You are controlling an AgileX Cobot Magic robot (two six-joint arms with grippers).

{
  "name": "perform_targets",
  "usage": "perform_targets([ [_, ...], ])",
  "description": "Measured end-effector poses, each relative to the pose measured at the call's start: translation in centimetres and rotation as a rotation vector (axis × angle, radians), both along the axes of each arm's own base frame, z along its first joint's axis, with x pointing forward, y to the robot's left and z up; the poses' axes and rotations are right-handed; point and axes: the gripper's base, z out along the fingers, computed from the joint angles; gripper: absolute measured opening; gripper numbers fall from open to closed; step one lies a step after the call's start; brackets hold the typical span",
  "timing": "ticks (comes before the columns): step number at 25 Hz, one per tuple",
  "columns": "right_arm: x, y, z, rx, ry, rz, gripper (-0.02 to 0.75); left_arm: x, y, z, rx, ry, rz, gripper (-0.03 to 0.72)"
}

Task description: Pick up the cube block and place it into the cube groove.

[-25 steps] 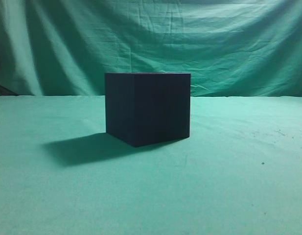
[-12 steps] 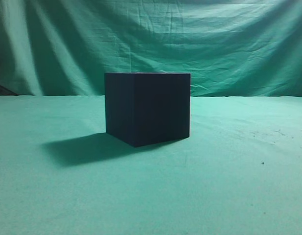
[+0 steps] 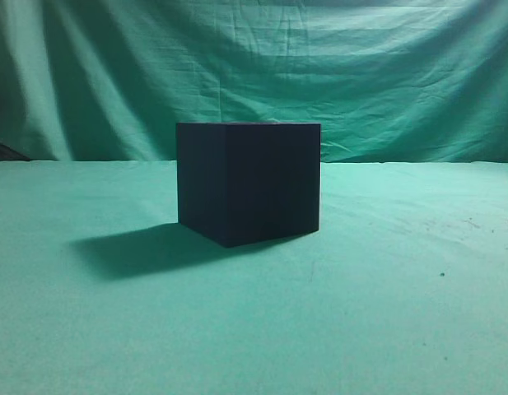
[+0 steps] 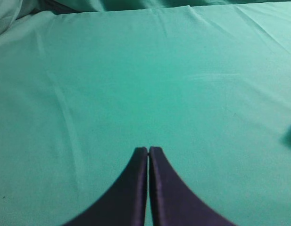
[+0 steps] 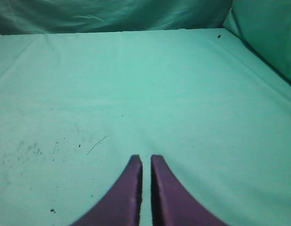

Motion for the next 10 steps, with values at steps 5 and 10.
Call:
perform_targets([
  [5, 0.0, 0.0, -0.01, 0.0, 0.002, 0.0, 0.0, 0.0, 0.0, 0.0, 0.0, 0.0, 0.0, 0.0],
  [10, 0.0, 0.0, -0.01, 0.0, 0.002, 0.0, 0.0, 0.0, 0.0, 0.0, 0.0, 0.0, 0.0, 0.0],
])
